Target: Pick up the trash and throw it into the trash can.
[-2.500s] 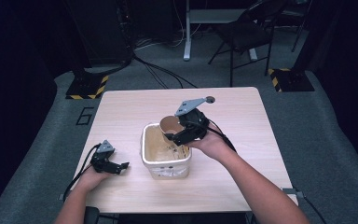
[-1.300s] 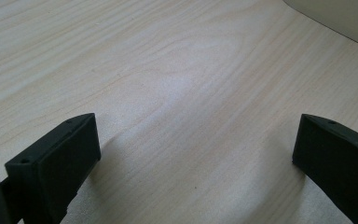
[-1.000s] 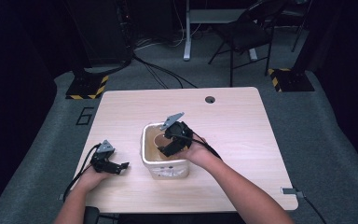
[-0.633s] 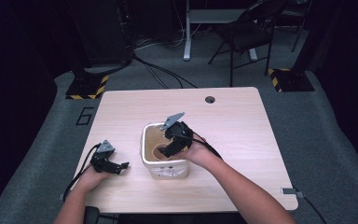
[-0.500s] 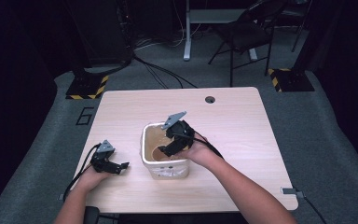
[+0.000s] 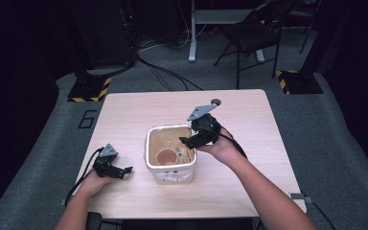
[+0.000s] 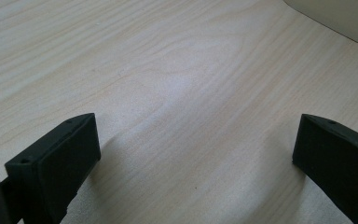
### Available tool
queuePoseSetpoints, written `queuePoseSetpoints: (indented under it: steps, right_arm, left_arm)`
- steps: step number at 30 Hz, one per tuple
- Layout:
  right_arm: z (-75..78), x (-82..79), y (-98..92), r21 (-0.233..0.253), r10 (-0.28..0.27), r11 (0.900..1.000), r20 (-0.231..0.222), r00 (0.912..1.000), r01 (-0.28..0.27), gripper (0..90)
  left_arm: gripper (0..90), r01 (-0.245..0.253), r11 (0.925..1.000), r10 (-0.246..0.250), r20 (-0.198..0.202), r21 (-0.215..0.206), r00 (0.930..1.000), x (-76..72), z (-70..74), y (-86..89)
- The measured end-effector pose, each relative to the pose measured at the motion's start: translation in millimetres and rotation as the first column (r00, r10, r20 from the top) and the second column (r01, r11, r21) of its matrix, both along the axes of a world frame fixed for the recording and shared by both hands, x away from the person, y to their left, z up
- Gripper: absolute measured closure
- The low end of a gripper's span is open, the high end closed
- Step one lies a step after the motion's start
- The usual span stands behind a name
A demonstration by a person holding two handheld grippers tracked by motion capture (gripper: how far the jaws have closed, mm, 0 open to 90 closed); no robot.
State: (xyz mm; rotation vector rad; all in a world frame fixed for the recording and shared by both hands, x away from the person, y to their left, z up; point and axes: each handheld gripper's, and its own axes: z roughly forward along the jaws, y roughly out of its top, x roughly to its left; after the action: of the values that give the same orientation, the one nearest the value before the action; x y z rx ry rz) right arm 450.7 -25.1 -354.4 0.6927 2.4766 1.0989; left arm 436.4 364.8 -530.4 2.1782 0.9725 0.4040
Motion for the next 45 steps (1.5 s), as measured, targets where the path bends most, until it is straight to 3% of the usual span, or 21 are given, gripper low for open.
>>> queuePoseSetpoints:
  steps: [3, 12, 19, 30, 45]
  right_arm:
    - [4.0, 1.9, -13.5, -0.003, -0.034, 0.999, 0.005, 0.9994, 0.034, 19.9]
    - [6.0, 3.9, -50.8, 0.062, -0.13, 0.99, 0.029, 0.991, 0.128, 19.5]
    - [-14.4, 1.2, -70.3, -0.003, -0.193, 0.981, 0.048, 0.98, 0.194, 20.3]
    - [-42.2, 4.5, -86.9, 0.002, -0.252, 0.968, -0.002, 0.9677, 0.252, 20.4]
    - [-81.3, -2.0, -99.7, -0.008, -0.284, 0.959, -0.043, 0.958, 0.284, 21.3]
  left_arm:
    - [0.5, 0.0, 1.0, 0.0, 0.0, 0.0, 1.0, 0.0, 0.0, 0.0]
    - [0.5, 0.0, 1.0, 0.0, 0.0, 0.0, 1.0, 0.0, 0.0, 0.0]
    - [0.5, -0.001, 1.0, 0.001, 0.0, 0.0, 1.0, -0.1, 0.0, 0.0]
    - [0.5, -0.001, 1.0, 0.001, 0.0, 0.0, 1.0, -0.2, 0.0, -0.1]
    - [0.5, -0.002, 1.0, 0.002, 0.001, 0.002, 1.0, -0.2, 0.1, 0.0]
